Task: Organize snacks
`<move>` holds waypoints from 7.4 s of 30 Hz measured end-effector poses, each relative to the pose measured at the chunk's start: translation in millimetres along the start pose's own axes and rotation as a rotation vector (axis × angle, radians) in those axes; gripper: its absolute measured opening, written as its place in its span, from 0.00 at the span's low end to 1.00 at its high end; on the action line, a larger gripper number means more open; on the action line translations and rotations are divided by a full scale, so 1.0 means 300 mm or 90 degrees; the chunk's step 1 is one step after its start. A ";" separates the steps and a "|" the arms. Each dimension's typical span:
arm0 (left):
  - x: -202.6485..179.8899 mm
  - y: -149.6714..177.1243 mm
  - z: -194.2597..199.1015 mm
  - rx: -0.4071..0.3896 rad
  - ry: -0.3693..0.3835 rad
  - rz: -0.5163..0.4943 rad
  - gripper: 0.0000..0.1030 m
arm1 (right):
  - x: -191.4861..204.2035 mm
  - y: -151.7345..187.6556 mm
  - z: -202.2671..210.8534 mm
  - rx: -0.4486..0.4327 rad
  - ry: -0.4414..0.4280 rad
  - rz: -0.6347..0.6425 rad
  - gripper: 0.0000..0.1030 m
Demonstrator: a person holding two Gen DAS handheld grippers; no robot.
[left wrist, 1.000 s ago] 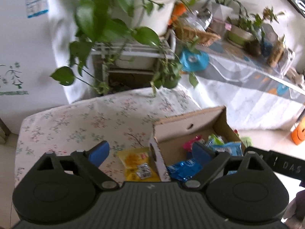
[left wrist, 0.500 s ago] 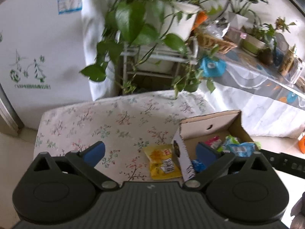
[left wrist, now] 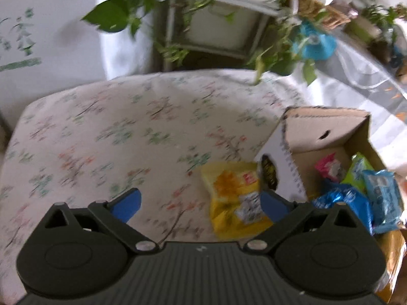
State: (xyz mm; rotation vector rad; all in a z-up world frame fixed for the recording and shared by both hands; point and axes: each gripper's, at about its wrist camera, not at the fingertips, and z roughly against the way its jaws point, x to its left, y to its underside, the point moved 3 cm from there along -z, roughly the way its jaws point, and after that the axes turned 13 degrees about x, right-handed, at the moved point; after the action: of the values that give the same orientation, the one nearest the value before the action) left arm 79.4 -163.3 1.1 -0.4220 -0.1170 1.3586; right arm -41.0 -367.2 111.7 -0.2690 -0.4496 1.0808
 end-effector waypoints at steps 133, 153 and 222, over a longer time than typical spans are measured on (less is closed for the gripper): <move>-0.261 0.065 0.239 0.013 -0.133 -0.076 0.98 | -0.038 0.013 -0.101 0.061 0.148 0.030 1.00; -0.254 0.079 0.204 0.050 -0.140 -0.067 0.98 | -0.035 0.017 -0.117 0.082 0.158 0.055 1.00; 0.420 0.421 0.354 0.041 -0.196 0.065 0.98 | 0.426 0.457 -0.191 0.130 0.025 0.245 1.00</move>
State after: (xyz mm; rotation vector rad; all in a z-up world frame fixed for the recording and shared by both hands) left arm -43.6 0.8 33.3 -0.1634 -0.3077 1.5169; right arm -71.0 -190.9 31.2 -0.1993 -0.2529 1.4841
